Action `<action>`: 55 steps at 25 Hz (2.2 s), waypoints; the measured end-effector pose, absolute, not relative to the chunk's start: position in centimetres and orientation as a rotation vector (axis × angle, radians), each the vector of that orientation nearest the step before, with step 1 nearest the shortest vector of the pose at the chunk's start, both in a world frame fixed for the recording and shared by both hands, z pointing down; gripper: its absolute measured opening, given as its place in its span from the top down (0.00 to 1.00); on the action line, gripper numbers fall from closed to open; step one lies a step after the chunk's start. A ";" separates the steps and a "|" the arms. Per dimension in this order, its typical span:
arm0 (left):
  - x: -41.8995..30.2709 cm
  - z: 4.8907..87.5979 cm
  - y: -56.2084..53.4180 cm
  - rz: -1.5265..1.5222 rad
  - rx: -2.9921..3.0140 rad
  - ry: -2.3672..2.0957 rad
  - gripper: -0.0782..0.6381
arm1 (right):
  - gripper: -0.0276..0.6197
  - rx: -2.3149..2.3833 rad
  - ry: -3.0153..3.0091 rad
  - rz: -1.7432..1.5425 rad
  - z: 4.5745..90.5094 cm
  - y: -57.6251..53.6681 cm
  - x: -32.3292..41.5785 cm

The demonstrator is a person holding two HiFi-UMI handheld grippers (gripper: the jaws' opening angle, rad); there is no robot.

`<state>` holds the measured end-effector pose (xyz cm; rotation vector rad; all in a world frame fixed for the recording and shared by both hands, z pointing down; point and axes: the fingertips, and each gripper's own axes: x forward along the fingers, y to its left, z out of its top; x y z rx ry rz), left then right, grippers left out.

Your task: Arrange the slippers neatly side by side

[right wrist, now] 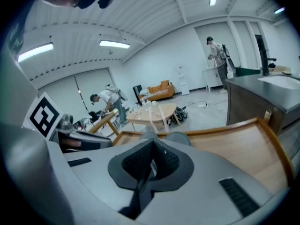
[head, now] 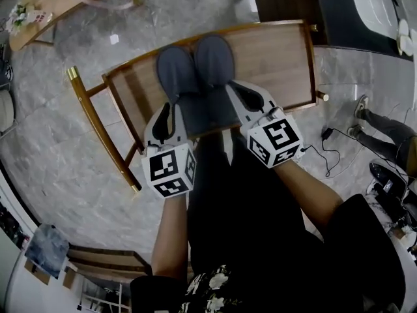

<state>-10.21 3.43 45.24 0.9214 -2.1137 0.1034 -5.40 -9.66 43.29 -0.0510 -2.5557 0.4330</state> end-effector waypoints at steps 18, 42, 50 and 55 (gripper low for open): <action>-14.4 22.0 1.4 0.101 1.170 -2.688 0.89 | 0.96 0.002 -2.955 0.041 22.6 -13.0 -7.0; -14.1 13.9 5.8 0.170 1.122 -2.924 0.89 | 0.96 0.168 -3.127 -0.098 14.1 -13.8 -4.0; -13.7 14.8 5.3 0.192 1.157 -2.898 0.89 | 0.96 0.152 -3.129 -0.093 14.2 -13.0 -4.0; -13.4 14.8 4.6 0.182 1.169 -2.895 0.89 | 0.96 0.140 -3.124 -0.083 14.5 -12.8 -3.8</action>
